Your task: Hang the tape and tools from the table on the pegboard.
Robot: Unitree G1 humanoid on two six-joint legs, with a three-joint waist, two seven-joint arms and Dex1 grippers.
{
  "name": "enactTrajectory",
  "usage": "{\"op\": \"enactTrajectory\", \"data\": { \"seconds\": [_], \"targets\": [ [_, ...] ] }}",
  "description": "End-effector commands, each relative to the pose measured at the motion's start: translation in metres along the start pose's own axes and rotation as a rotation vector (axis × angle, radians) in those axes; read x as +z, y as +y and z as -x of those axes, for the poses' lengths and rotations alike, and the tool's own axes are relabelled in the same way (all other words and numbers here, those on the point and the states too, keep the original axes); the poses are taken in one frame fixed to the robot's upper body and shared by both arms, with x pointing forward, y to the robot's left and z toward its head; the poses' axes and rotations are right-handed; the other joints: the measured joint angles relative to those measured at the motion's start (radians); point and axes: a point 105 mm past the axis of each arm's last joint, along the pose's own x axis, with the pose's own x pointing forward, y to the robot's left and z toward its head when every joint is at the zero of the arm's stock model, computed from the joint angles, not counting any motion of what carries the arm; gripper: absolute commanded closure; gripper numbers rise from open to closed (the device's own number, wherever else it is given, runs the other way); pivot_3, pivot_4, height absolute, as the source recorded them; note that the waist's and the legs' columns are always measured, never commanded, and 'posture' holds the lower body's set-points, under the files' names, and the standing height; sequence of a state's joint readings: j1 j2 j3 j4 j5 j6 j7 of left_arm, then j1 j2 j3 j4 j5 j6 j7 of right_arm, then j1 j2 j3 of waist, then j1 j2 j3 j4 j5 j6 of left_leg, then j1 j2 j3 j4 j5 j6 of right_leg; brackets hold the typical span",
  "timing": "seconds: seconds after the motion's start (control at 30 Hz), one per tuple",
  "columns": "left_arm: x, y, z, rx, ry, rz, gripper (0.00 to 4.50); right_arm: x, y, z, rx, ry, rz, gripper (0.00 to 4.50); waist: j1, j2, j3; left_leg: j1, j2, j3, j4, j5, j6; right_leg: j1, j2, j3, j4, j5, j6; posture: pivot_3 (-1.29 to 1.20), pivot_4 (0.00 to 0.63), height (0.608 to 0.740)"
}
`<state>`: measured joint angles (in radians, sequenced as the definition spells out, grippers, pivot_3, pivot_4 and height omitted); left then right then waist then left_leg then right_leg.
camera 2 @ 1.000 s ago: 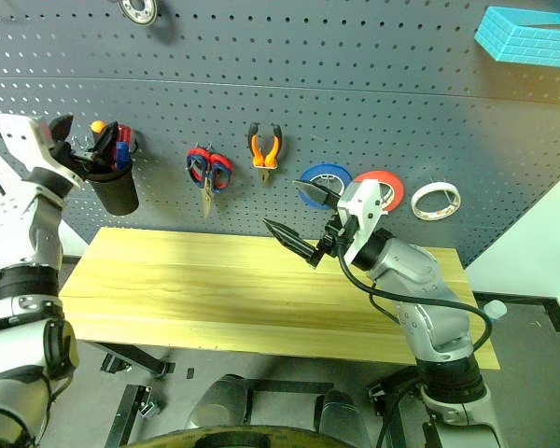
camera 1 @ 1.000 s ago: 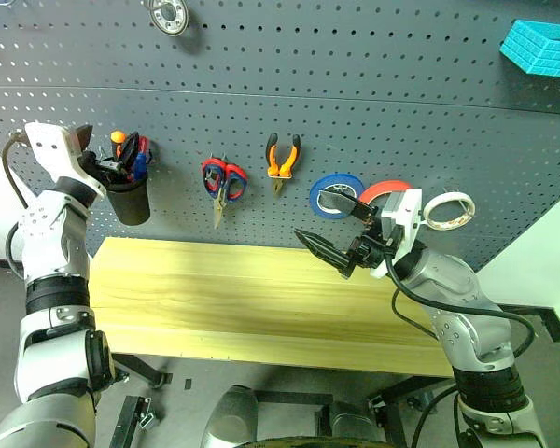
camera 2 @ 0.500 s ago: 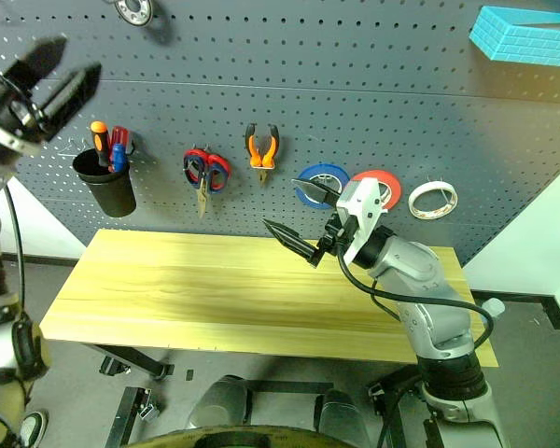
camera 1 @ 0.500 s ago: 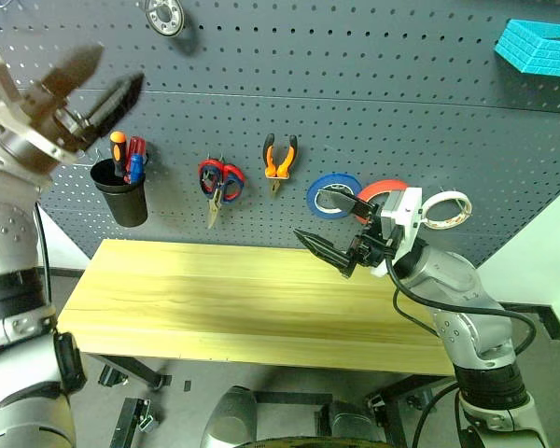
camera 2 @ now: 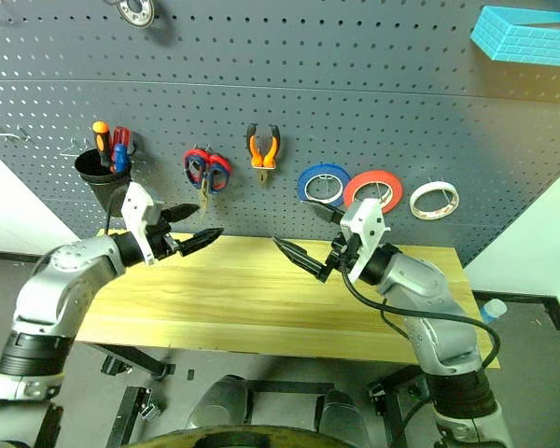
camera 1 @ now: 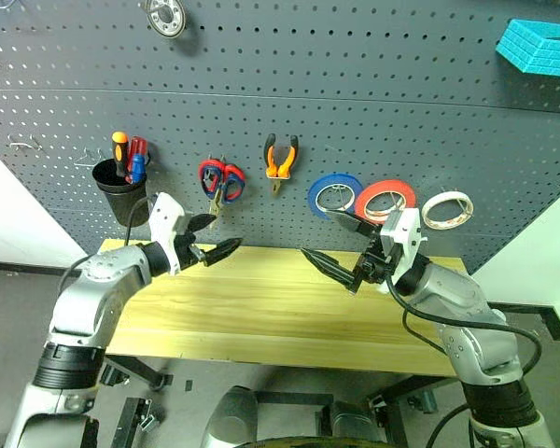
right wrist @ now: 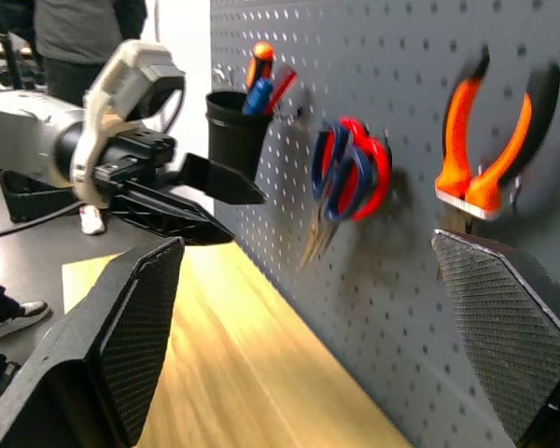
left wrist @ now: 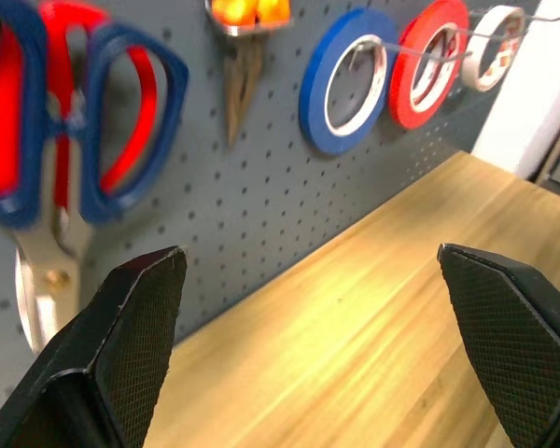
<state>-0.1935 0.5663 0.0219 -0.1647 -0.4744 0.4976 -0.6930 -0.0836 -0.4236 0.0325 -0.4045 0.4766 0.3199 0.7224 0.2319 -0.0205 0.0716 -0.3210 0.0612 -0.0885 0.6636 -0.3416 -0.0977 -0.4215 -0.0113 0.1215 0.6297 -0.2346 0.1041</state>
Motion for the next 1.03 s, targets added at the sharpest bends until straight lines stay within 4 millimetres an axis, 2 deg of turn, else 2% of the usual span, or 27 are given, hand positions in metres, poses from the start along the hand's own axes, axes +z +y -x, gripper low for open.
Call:
{"op": "enactTrajectory", "data": {
  "seconds": [0.03, 0.3, 0.4, 0.5, 0.57, 0.83, 1.03],
  "targets": [
    [-0.009, -0.01, 0.002, 0.034, 0.002, -0.031, 0.02, 0.005, 0.001, 0.009, -0.05, -0.021, 0.014, 0.0, 0.0, 0.0, 0.0, 0.0, 0.0, 0.0, 0.0, 0.0, 0.0, 0.0, 0.0, 0.0, 0.0, 0.0, 0.0, 0.44, 0.0, 0.72],
    [-0.022, -0.007, 0.007, 0.172, -0.083, 0.163, 0.02, -0.017, 0.005, 0.038, -0.185, 0.012, -0.062, 0.0, -0.002, 0.0, -0.002, -0.001, 0.0, 0.001, 0.0, 0.0, 0.0, 0.0, -0.001, 0.001, 0.0, -0.002, 0.004, 0.41, 0.0, 0.72],
    [-0.026, -0.012, 0.006, 0.163, -0.102, 0.221, 0.02, -0.028, 0.01, 0.048, -0.198, 0.034, -0.108, 0.0, -0.006, 0.001, -0.003, -0.001, 0.0, 0.001, 0.0, 0.0, 0.0, 0.0, 0.0, 0.001, 0.0, -0.003, 0.005, 0.41, 0.0, 0.72],
    [-0.038, -0.015, 0.009, 0.161, -0.079, 0.266, 0.02, -0.039, 0.018, 0.057, -0.203, 0.065, -0.161, 0.0, -0.009, 0.002, -0.005, -0.001, 0.0, 0.001, 0.0, 0.0, 0.0, 0.0, -0.001, 0.001, 0.0, -0.003, 0.005, 0.41, 0.0, 0.72],
    [-0.043, -0.017, 0.011, 0.158, -0.076, 0.281, 0.02, -0.043, 0.02, 0.058, -0.207, 0.075, -0.184, 0.0, -0.015, 0.002, -0.005, -0.001, 0.0, 0.001, 0.0, 0.0, 0.0, 0.0, -0.001, 0.001, -0.001, -0.003, 0.005, 0.39, 0.0, 0.72],
    [-0.032, -0.034, -0.001, 0.06, -0.113, 0.288, 0.02, -0.047, 0.023, 0.05, -0.191, 0.057, -0.214, 0.0, -0.032, 0.002, -0.006, 0.0, 0.0, 0.001, 0.0, 0.0, 0.0, 0.0, -0.001, 0.001, -0.001, -0.003, 0.005, 0.39, 0.0, 0.72],
    [-0.035, -0.039, -0.002, 0.035, -0.101, 0.29, 0.02, -0.049, 0.023, 0.049, -0.181, 0.061, -0.215, 0.0, -0.032, 0.002, -0.006, -0.001, 0.0, 0.001, 0.0, -0.001, 0.0, -0.002, -0.001, 0.001, -0.001, -0.004, 0.006, 0.4, 0.0, 0.72]
  ]
}}
